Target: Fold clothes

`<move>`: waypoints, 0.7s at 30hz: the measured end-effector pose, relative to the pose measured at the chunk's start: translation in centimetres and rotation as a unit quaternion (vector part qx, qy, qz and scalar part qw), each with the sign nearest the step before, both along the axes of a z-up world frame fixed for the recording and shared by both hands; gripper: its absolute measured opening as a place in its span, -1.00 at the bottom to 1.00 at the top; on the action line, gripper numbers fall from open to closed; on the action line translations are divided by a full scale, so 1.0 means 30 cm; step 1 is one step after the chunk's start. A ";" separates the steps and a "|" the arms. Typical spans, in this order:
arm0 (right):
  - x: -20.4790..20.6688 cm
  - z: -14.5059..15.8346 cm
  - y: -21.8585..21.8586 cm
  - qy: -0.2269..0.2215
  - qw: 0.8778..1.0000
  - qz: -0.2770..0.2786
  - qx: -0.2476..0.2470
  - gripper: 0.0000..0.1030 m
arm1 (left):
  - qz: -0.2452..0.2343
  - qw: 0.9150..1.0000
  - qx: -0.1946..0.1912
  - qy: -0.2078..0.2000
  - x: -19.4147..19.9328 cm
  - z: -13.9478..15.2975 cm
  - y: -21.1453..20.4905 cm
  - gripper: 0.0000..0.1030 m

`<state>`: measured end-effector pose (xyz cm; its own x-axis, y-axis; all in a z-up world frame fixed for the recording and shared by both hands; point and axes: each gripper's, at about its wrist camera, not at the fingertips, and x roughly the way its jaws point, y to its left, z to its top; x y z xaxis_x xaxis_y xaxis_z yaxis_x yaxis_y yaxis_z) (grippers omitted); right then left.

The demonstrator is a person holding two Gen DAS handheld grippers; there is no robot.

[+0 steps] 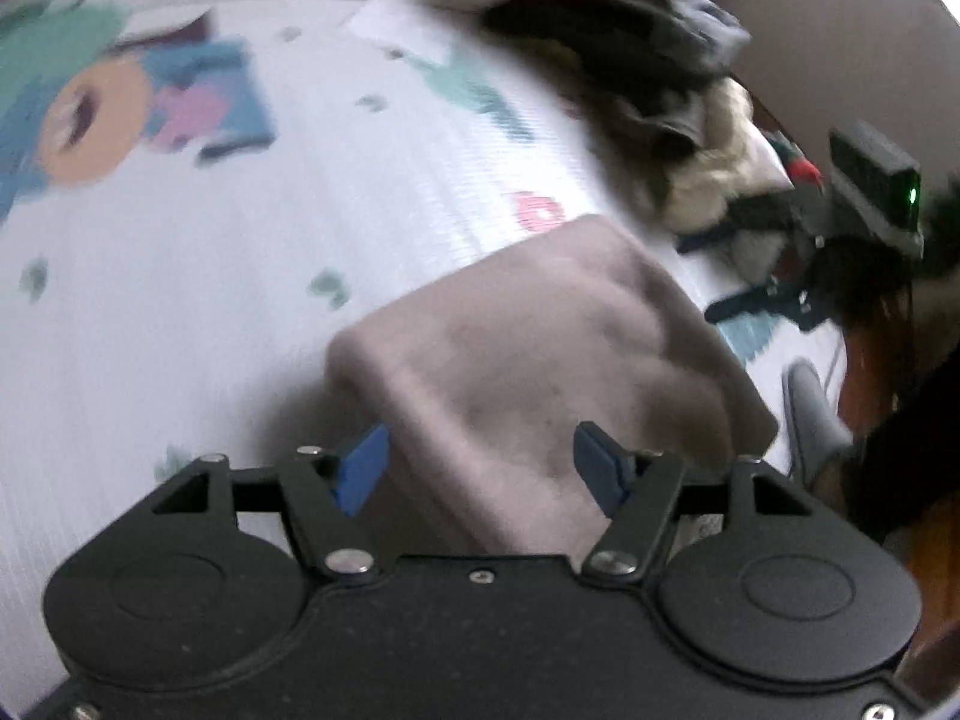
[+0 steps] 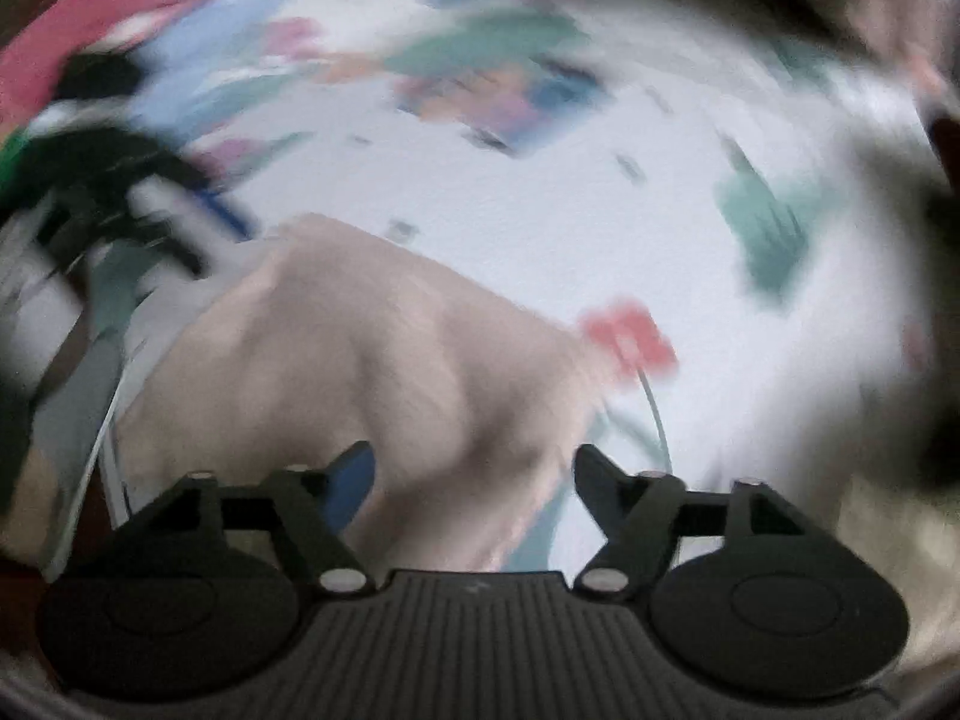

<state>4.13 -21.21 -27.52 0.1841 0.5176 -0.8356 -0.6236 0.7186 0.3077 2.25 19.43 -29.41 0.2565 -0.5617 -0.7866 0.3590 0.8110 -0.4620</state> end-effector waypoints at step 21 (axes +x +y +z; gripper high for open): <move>0.019 -0.144 0.019 0.103 0.995 -0.008 0.004 0.46 | 0.126 0.985 -0.073 0.097 -0.060 -0.181 -0.056 0.42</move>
<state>4.69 -20.65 -31.84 0.0189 0.5224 -0.8525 -0.5350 0.7256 0.4328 0.44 17.75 -34.86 0.2552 -0.6094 -0.7507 0.0478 0.7834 -0.6197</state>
